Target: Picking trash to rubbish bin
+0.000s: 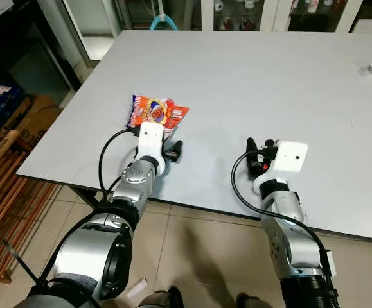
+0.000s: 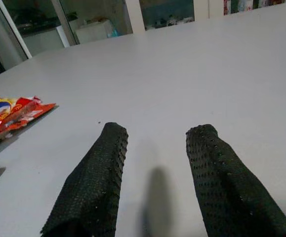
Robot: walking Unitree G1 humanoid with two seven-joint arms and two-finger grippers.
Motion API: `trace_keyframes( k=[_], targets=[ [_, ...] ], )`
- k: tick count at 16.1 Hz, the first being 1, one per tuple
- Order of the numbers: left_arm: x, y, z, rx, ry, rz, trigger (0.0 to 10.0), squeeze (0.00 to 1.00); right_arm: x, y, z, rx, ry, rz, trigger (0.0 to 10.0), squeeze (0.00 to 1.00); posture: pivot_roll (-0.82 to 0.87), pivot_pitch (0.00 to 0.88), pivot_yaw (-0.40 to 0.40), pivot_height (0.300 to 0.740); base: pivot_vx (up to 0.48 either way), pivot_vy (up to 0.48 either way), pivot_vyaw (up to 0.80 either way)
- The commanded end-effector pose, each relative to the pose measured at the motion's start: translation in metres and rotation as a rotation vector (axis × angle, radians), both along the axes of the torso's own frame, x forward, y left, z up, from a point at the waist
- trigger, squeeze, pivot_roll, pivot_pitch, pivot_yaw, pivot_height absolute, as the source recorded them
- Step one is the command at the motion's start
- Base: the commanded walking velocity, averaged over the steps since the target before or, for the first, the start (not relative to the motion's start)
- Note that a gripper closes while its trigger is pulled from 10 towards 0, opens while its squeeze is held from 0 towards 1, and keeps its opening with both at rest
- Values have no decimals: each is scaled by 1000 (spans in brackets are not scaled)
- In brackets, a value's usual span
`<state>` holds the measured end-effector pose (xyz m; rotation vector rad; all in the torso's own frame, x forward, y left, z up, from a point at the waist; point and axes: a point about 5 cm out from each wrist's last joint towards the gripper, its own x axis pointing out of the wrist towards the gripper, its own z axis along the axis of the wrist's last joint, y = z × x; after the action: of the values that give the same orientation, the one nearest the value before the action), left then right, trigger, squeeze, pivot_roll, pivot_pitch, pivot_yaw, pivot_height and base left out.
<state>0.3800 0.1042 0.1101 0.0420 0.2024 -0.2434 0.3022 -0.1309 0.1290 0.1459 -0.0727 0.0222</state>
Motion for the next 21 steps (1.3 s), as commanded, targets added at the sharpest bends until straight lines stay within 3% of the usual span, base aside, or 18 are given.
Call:
trace_keyframes(
  k=[1,2,3,21],
  targets=[
    [-3,1,-8,-1,46,-14,10000,0,-2,4,4,2,-9,7,10000,0,-115,164,136,740,0,0,0],
    [-4,1,-9,-9,54,-12,2157,0,-2,4,4,2,-9,7,10000,0,-117,166,137,740,0,0,0],
    [-4,0,-10,-14,58,-13,0,0,-1,3,5,3,-9,4,10000,0,-115,166,138,740,0,0,0],
    [-9,-2,-18,2,74,-50,0,0,3,6,5,5,-9,11,10000,0,-100,140,141,740,0,0,0]
  ],
)
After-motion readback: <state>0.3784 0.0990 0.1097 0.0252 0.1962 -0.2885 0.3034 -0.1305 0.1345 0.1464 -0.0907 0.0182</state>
